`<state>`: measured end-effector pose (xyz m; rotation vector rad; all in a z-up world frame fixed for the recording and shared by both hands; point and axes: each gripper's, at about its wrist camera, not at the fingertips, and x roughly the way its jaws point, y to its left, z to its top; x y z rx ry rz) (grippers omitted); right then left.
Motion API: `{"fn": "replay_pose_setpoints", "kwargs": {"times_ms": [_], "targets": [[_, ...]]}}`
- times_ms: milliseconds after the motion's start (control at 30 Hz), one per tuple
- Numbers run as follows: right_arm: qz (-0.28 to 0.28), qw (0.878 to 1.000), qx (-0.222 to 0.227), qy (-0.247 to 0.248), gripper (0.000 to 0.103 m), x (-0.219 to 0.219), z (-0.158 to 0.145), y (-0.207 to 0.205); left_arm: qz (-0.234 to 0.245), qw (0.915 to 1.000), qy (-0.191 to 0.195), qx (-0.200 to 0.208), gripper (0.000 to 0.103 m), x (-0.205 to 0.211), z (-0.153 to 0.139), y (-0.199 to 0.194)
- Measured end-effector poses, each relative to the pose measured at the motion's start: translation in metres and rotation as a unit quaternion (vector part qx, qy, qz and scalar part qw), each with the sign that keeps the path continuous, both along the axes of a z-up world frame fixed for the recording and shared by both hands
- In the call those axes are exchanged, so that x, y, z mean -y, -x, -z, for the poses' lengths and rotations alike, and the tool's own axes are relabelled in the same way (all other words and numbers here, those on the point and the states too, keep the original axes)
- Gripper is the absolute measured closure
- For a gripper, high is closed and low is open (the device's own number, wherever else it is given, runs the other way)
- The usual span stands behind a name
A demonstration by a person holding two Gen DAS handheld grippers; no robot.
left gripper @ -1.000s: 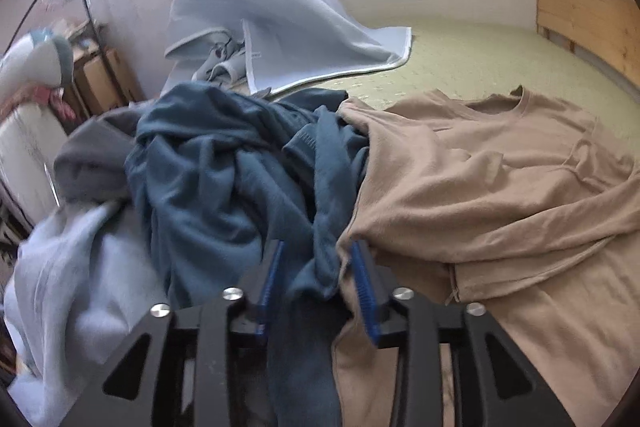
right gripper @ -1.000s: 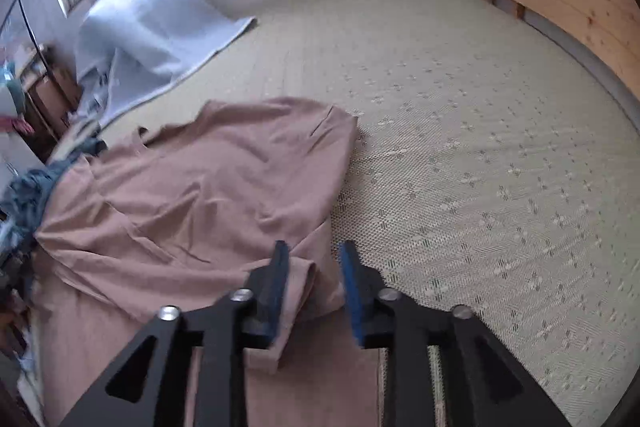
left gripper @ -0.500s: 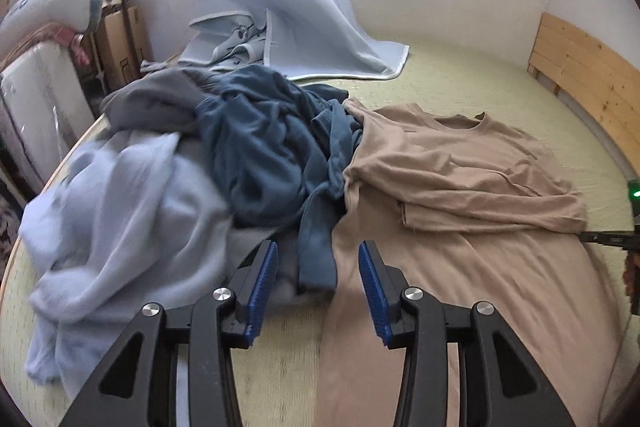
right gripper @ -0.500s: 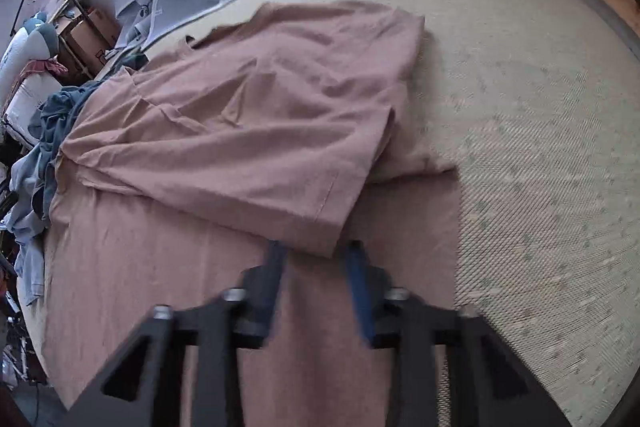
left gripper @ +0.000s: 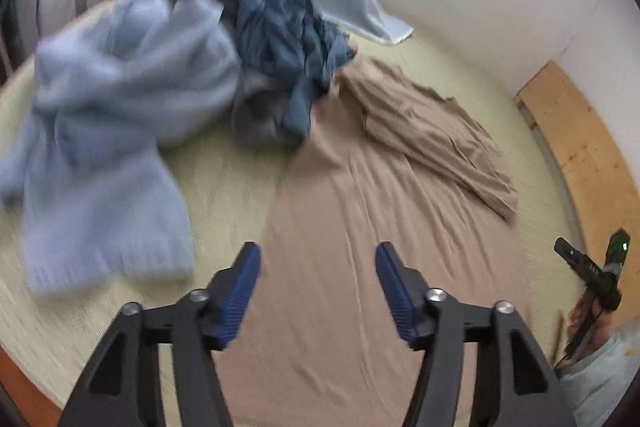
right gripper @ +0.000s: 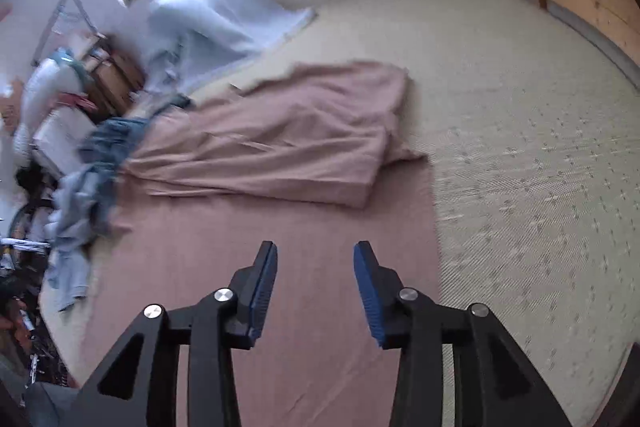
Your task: Fold clothes
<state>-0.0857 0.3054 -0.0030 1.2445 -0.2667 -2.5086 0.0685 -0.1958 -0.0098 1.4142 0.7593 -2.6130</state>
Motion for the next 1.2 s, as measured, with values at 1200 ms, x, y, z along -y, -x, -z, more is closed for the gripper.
{"fn": "replay_pose_setpoints", "kwargs": {"times_ms": [1200], "targets": [[-0.258, 0.963, -0.046, 0.07, 0.031, 0.244, 0.028, -0.186, -0.177, 0.9569, -0.23, 0.009, 0.016, 0.03, 0.097, -0.111]]}}
